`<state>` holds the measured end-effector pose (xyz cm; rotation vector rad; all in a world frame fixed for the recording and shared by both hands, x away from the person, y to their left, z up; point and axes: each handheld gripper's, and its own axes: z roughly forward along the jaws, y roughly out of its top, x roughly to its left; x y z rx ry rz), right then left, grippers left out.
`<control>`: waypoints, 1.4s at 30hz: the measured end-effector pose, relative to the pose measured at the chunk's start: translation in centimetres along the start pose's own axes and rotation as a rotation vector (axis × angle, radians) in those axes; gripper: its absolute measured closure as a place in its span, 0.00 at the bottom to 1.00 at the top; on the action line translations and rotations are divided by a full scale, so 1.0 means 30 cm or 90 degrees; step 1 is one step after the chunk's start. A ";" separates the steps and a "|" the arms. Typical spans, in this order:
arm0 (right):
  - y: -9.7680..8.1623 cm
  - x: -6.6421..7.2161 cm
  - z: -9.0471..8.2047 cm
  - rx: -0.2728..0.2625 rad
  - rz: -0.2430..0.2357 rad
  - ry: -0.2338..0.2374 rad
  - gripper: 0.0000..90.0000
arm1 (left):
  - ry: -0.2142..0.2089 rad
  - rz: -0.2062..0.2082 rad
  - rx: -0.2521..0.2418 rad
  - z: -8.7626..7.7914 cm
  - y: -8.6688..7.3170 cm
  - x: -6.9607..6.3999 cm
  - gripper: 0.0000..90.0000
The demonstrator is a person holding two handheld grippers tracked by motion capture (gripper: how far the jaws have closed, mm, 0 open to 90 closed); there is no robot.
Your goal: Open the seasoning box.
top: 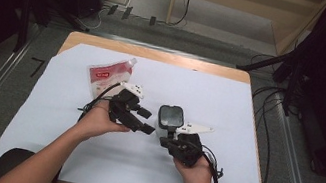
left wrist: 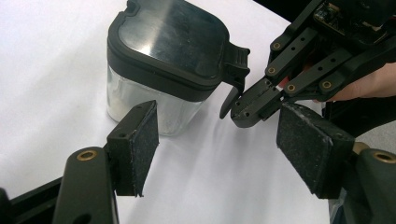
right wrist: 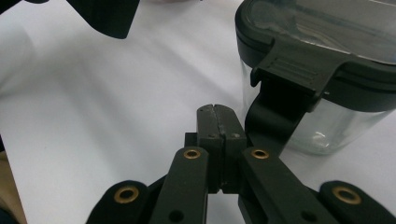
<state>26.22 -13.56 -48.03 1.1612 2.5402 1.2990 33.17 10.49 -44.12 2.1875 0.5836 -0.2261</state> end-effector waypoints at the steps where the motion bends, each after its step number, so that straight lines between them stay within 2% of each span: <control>1: -0.001 -0.002 0.000 0.000 -0.001 0.002 1.00 | 0.000 0.000 0.000 0.000 0.000 0.000 0.34; 11: -0.004 -0.015 -0.008 0.004 0.002 -0.007 1.00 | 0.003 -0.002 -0.001 -0.003 -0.001 0.000 0.35; 28: -0.015 -0.061 -0.053 0.001 0.036 -0.027 1.00 | 0.006 -0.005 0.000 -0.002 -0.003 0.004 0.35; 32: -0.015 -0.077 -0.067 -0.004 0.047 -0.033 1.00 | -0.003 -0.006 -0.002 -0.005 -0.003 0.006 0.35; 42: -0.021 -0.110 -0.083 -0.005 0.060 -0.053 1.00 | 0.008 -0.002 0.000 -0.003 -0.002 0.004 0.35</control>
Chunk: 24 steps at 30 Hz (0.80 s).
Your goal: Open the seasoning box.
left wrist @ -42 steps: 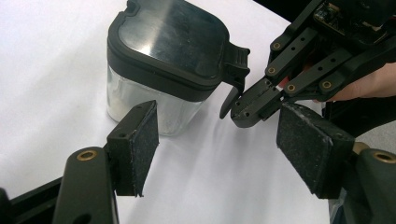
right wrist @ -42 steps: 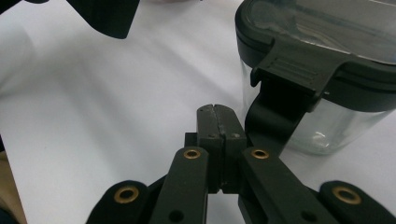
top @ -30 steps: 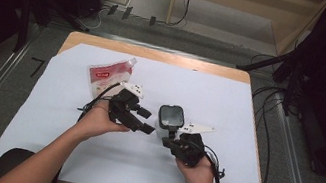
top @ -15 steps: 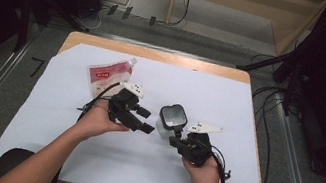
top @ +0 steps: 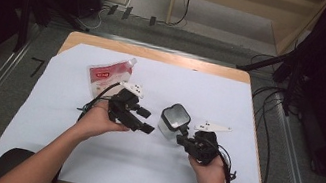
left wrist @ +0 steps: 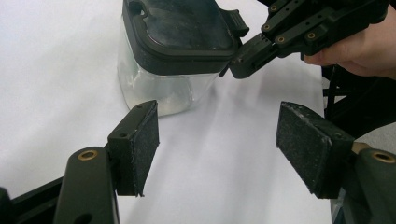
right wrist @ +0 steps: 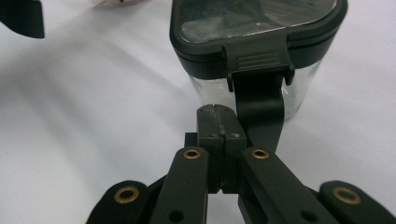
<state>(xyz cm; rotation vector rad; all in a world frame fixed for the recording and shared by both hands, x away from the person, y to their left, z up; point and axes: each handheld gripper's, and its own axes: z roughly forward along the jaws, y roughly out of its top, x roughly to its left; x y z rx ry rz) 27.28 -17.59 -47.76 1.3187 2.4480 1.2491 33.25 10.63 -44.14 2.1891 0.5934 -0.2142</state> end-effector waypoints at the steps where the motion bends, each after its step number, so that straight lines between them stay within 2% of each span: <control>1: 0.000 -0.005 -0.001 -0.001 0.001 -0.001 1.00 | 0.001 -0.001 -0.005 0.001 -0.001 0.000 0.35; 6: 0.002 -0.029 -0.013 0.002 0.015 -0.013 1.00 | 0.003 -0.002 -0.012 0.000 -0.001 0.002 0.35; 12: 0.005 -0.080 -0.036 -0.003 0.035 -0.031 1.00 | 0.003 0.001 -0.009 0.009 0.004 0.010 0.35; 13: 0.006 -0.086 -0.040 -0.002 0.036 -0.035 1.00 | 0.008 0.001 0.001 0.009 0.009 0.010 0.35; 15: 0.008 -0.098 -0.045 -0.002 0.038 -0.037 1.00 | 0.012 0.008 -0.001 0.012 0.018 0.013 0.34; 19: 0.015 -0.113 -0.056 0.002 0.031 -0.048 1.00 | 0.016 0.004 -0.011 0.020 0.032 0.017 0.33; 22: 0.019 -0.134 -0.058 0.003 0.039 -0.052 1.00 | 0.020 0.002 -0.009 0.034 0.042 0.023 0.32; 24: 0.025 -0.150 -0.060 0.003 0.046 -0.056 1.00 | 0.018 -0.010 -0.012 0.048 0.046 0.030 0.29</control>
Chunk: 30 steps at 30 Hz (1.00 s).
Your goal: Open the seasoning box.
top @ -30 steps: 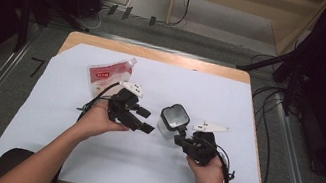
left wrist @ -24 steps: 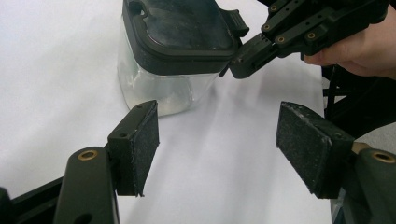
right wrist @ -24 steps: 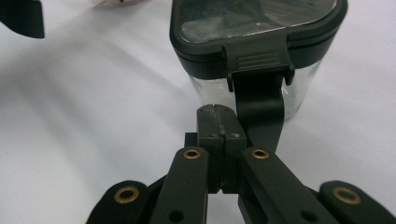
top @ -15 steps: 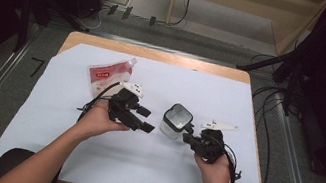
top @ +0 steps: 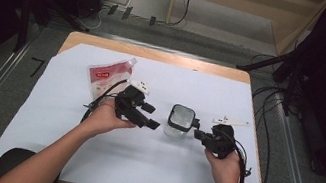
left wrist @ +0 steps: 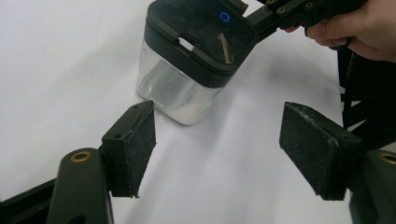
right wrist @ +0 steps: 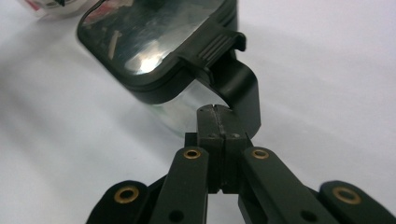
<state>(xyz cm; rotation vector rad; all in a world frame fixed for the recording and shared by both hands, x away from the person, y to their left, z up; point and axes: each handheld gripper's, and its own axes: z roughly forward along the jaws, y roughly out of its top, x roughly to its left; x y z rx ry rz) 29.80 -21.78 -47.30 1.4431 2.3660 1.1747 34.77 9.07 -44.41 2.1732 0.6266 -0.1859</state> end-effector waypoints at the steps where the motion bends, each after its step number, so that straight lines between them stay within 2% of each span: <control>1: 0.004 -0.009 0.001 -0.003 0.000 -0.002 1.00 | -0.004 -0.006 0.003 0.008 0.003 0.002 0.29; 2: 0.008 -0.014 0.001 -0.001 0.007 -0.002 1.00 | -0.003 -0.001 0.011 0.014 0.006 0.006 0.27; 4: 0.017 -0.027 0.003 -0.004 0.001 -0.005 1.00 | -0.001 -0.001 0.023 0.033 0.012 0.006 0.25; 6: 0.024 -0.036 0.000 -0.007 0.005 -0.011 1.00 | -0.002 0.010 0.023 0.048 0.017 0.007 0.23; 10: 0.032 -0.058 0.000 -0.013 0.011 -0.020 1.00 | -0.003 0.011 0.013 0.076 0.032 0.008 0.20; 11: 0.034 -0.062 -0.003 -0.016 0.017 -0.022 1.00 | -0.002 0.015 0.020 0.078 0.037 0.010 0.20; 13: 0.039 -0.061 -0.013 -0.029 0.014 -0.023 1.00 | 0.001 0.017 0.010 0.090 0.042 0.012 0.18; 15: 0.048 -0.057 -0.030 -0.041 0.012 -0.028 1.00 | -0.002 0.020 0.021 0.099 0.047 0.012 0.16; 16: 0.052 -0.058 -0.034 -0.047 0.009 -0.031 1.00 | 0.008 0.032 0.023 0.104 0.050 0.010 0.16; 17: 0.055 -0.061 -0.034 -0.050 0.007 -0.034 1.00 | 0.005 0.041 0.026 0.110 0.053 0.008 0.16; 20: 0.063 -0.073 -0.016 -0.037 0.012 -0.040 1.00 | 0.005 0.062 0.024 0.128 0.065 0.009 0.15; 21: 0.065 -0.074 -0.009 -0.034 0.017 -0.039 1.00 | 0.007 0.059 0.023 0.131 0.069 0.007 0.15; 22: 0.065 -0.074 -0.005 -0.034 0.015 -0.038 1.00 | 0.002 0.065 0.018 0.139 0.077 0.011 0.15; 23: 0.068 -0.071 -0.001 -0.033 0.008 -0.048 1.00 | 0.003 0.063 0.014 0.143 0.080 0.012 0.15; 25: 0.074 -0.077 0.002 -0.032 0.007 -0.046 1.00 | -0.002 0.058 0.016 0.157 0.089 0.013 0.15; 27: 0.081 -0.084 0.010 -0.028 0.015 -0.046 1.00 | 0.004 0.064 0.025 0.175 0.096 0.010 0.15; 30: 0.087 -0.093 0.027 -0.024 0.004 -0.054 1.00 | 0.018 0.068 0.027 0.200 0.101 0.007 0.13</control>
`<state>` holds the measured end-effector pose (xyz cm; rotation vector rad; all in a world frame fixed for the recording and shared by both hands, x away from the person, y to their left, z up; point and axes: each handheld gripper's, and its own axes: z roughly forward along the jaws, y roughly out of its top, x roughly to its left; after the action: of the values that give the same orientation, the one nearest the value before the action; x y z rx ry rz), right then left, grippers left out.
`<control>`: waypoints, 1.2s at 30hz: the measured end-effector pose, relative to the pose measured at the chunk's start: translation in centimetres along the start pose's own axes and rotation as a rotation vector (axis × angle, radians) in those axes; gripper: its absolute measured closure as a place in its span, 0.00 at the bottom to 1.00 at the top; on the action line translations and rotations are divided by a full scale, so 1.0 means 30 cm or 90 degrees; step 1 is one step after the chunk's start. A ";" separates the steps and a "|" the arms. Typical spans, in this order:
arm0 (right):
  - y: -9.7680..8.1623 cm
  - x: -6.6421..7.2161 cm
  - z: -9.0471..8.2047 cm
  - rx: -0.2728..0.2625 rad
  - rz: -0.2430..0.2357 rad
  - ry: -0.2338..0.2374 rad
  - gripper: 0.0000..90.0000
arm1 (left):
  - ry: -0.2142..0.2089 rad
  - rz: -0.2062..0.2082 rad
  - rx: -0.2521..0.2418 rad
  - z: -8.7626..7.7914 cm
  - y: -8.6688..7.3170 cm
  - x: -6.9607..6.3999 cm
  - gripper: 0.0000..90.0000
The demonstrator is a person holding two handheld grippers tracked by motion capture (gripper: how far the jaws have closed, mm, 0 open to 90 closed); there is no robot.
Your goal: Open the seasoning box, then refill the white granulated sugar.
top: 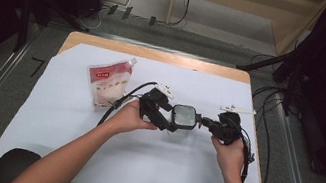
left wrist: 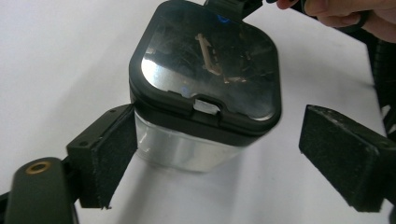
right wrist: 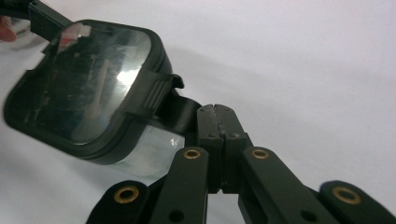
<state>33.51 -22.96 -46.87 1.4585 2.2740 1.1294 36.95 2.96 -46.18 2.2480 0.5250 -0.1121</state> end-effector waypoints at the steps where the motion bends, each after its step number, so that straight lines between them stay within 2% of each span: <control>1: 0.002 -0.001 0.006 0.003 -0.002 -0.002 1.00 | 0.003 0.000 0.005 0.003 0.001 0.001 0.13; 6: 0.000 -0.005 0.017 0.017 0.010 -0.002 1.00 | 0.026 0.008 0.021 0.035 0.003 0.000 0.13; 7: 0.000 -0.006 0.018 0.016 0.012 -0.003 1.00 | 0.027 0.001 0.015 0.039 0.001 0.001 0.15; 11: -0.003 -0.005 0.020 0.014 0.016 -0.006 1.00 | 0.024 0.005 0.005 0.043 -0.002 0.008 0.15; 15: -0.007 -0.006 0.023 0.016 0.019 -0.006 1.00 | 0.035 0.015 -0.001 0.039 0.004 -0.004 0.16; 17: -0.007 -0.006 0.023 0.015 0.021 -0.006 1.00 | 0.038 0.024 0.005 0.036 0.008 -0.007 0.16; 22: -0.008 -0.003 0.023 0.014 0.019 -0.003 1.00 | 0.046 0.027 0.013 0.028 0.015 -0.014 0.17; 24: -0.008 -0.001 0.024 0.014 0.016 -0.005 1.00 | 0.040 0.027 0.007 0.021 0.017 -0.013 0.17; 34: -0.007 0.000 0.026 0.016 0.015 -0.001 1.00 | 0.050 0.043 0.004 0.005 0.036 -0.029 0.17; 36: -0.007 0.000 0.026 0.016 0.015 -0.002 1.00 | 0.045 0.043 0.003 0.002 0.039 -0.029 0.17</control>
<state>33.79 -22.61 -47.55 1.4986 2.2831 1.1092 36.64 1.95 -45.19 2.2779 0.4869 0.0010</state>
